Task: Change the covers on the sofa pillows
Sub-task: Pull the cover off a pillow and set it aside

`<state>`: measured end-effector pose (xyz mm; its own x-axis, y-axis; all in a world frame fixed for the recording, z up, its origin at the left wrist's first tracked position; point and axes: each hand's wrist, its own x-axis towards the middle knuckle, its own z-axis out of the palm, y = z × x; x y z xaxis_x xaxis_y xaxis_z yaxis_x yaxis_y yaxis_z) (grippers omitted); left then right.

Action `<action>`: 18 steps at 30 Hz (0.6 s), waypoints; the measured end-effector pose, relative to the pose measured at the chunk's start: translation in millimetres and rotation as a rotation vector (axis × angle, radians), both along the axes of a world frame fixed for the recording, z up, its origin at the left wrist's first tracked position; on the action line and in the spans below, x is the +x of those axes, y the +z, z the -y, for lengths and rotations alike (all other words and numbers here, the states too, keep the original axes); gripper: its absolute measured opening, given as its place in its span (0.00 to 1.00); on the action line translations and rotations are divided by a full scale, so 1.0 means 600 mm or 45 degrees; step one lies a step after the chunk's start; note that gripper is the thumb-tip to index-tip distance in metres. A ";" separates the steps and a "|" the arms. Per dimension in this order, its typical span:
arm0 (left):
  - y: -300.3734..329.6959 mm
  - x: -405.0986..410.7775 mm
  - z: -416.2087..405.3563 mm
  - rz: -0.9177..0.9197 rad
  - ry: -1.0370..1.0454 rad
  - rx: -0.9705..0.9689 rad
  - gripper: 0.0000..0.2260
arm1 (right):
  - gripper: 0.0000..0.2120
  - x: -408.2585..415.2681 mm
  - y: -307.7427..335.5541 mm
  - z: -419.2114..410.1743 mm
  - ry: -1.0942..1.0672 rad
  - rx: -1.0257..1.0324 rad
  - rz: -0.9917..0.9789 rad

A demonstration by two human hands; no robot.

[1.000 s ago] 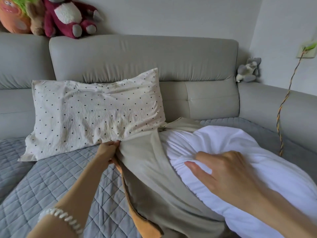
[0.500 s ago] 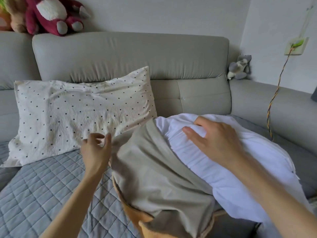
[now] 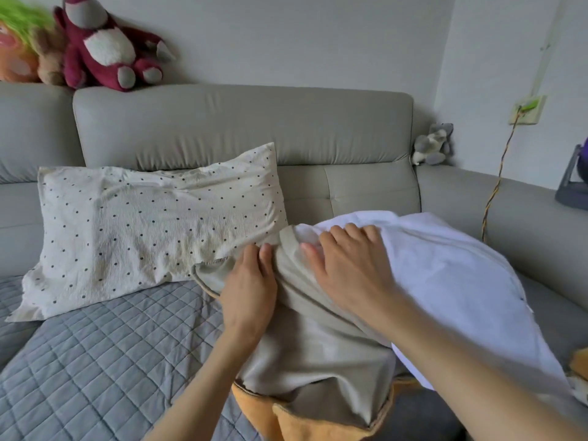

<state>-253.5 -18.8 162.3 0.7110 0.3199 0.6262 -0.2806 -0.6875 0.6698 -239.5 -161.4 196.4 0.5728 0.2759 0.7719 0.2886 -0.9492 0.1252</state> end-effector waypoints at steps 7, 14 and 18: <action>-0.021 0.000 -0.016 0.061 0.031 0.188 0.23 | 0.29 0.056 0.045 0.043 0.134 0.301 -0.254; -0.043 0.031 0.032 0.045 -0.218 0.166 0.25 | 0.26 0.134 0.085 0.132 -0.091 0.596 -0.249; -0.063 0.043 0.039 -0.107 -0.289 0.181 0.18 | 0.23 0.165 0.099 0.155 -0.266 0.696 -0.284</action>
<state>-227.8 -42.2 124.5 0.8059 0.0597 0.5891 -0.3856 -0.7020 0.5987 -140.3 -254.2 256.1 0.7356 -0.2600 0.6255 0.0535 -0.8983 -0.4362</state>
